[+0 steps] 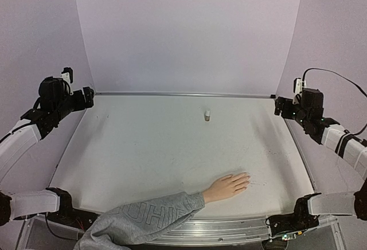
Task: Paint the nails
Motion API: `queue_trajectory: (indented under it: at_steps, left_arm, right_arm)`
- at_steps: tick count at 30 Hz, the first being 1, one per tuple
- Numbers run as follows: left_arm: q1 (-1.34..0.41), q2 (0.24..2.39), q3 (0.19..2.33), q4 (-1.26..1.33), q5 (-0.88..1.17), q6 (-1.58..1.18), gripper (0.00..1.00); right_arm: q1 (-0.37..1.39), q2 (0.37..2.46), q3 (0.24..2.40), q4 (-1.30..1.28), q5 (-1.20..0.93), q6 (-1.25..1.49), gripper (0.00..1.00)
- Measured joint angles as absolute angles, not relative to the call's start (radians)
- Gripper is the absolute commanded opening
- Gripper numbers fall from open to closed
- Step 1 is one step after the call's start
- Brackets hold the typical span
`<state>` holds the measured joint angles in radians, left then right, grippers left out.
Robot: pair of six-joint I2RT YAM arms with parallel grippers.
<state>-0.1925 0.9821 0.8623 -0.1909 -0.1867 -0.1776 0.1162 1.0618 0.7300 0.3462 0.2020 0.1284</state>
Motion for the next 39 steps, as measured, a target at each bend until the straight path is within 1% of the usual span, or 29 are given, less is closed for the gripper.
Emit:
queue_trajectory:
  at_steps: [6, 14, 20, 27, 35, 39]
  left_arm:
    - [-0.192, 0.962, 0.848, -0.190, -0.185, -0.215, 0.99]
    - [-0.192, 0.946, 0.842, -0.191, -0.147, -0.218, 0.99]
    - [-0.192, 0.961, 0.849, -0.204, -0.078, -0.214, 0.99]
    - [-0.191, 1.049, 0.916, -0.296, 0.012, -0.215, 0.99]
    - [-0.189, 1.131, 0.989, -0.377, 0.113, -0.242, 0.99]
    - [-0.189, 1.151, 1.009, -0.403, 0.149, -0.263, 0.99]
  right_arm:
    - [0.128, 1.209, 0.738, 0.383, 0.141, 0.136, 0.98]
    - [0.147, 1.444, 0.822, 0.447, -0.063, 0.191, 0.98]
    - [0.222, 1.631, 0.956, 0.471, -0.103, 0.239, 0.98]
    - [0.362, 1.837, 1.197, 0.433, -0.107, 0.240, 0.98]
    - [0.479, 2.018, 1.415, 0.335, -0.085, 0.229, 0.87]
    - [0.491, 2.104, 1.528, 0.272, -0.051, 0.228, 0.78]
